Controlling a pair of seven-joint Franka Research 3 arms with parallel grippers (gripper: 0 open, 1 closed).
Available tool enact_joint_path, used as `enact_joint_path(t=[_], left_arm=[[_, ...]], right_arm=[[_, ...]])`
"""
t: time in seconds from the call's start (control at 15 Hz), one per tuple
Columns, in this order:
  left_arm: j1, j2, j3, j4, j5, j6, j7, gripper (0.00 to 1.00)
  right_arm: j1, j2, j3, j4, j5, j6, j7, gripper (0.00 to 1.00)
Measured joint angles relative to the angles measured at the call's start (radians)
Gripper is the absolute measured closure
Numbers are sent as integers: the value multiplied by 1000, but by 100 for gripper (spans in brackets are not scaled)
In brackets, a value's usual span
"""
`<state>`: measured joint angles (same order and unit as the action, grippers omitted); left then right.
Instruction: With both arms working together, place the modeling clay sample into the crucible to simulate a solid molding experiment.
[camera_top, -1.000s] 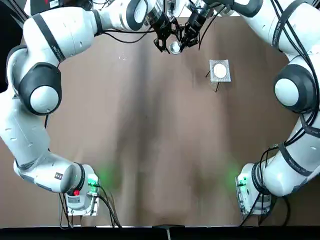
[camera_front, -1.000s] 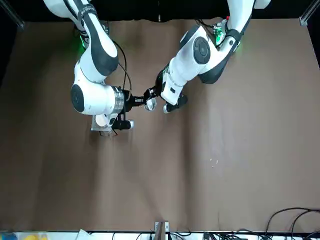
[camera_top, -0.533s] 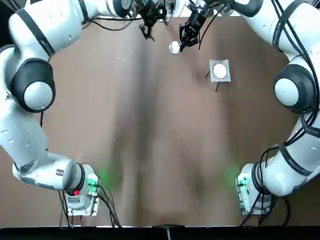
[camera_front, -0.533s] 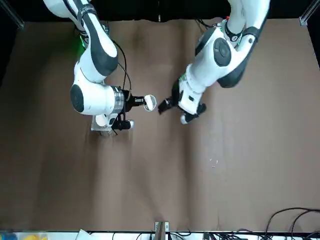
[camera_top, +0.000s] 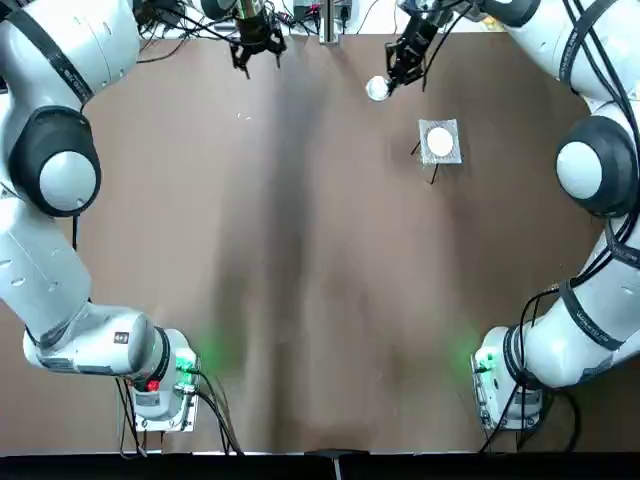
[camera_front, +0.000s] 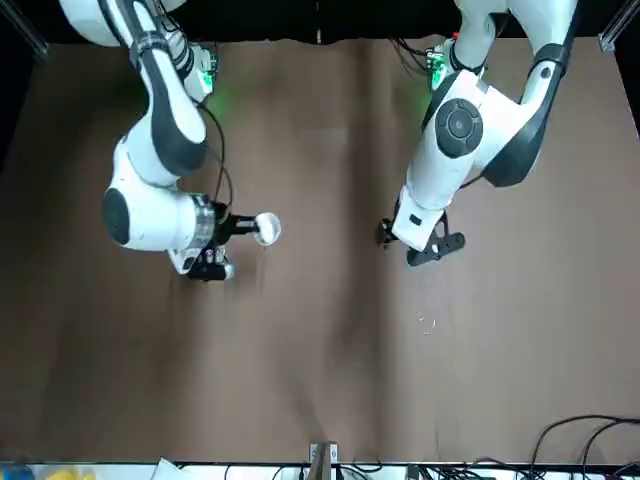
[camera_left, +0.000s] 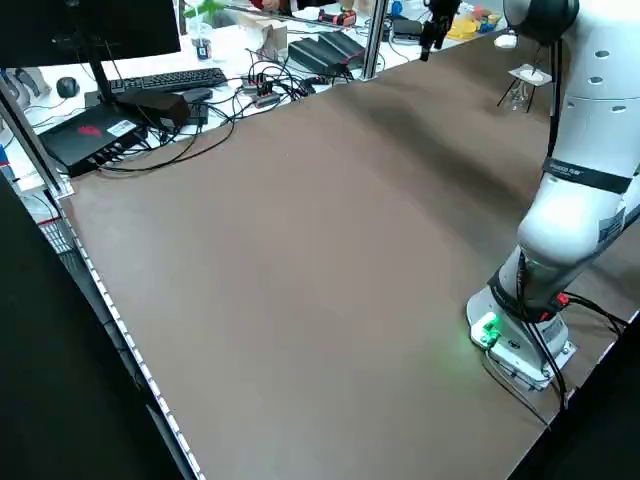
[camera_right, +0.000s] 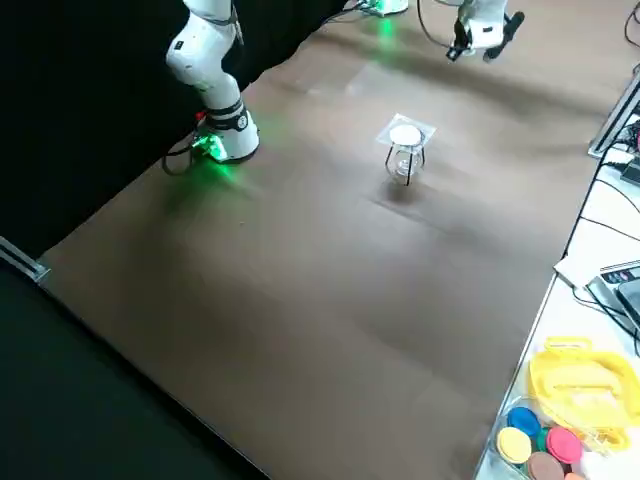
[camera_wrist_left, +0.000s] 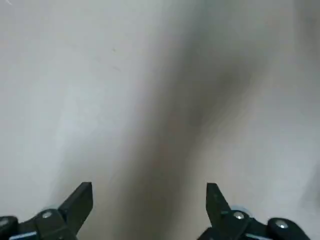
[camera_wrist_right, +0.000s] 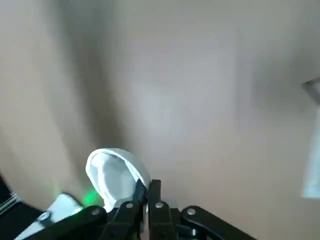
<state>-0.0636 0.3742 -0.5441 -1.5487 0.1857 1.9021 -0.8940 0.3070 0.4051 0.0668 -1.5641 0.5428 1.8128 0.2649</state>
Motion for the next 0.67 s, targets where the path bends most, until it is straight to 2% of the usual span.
enact_joint_path(t=[0.13, 0.2, 0.4, 0.53, 0.67], left_arm=[[20, 0, 1, 0, 92, -68, 68, 0], [52, -2, 0, 1, 136, -153, 188, 0], [83, -4, 1, 1, 143, -202, 297, 0], [92, -6, 1, 1, 143, -207, 305, 0], [145, -10, -19, 10, 142, -207, 306, 0]], right_arm=[[-44, 2, -1, -18, -46, -8, -46, 95], [-92, 5, -3, -35, -83, -53, -112, 95], [-162, 6, -4, -58, -142, -122, -228, 95], [-201, 6, -5, -91, -160, -127, -312, 95], [-227, 6, -6, -117, -183, -127, -370, 95]])
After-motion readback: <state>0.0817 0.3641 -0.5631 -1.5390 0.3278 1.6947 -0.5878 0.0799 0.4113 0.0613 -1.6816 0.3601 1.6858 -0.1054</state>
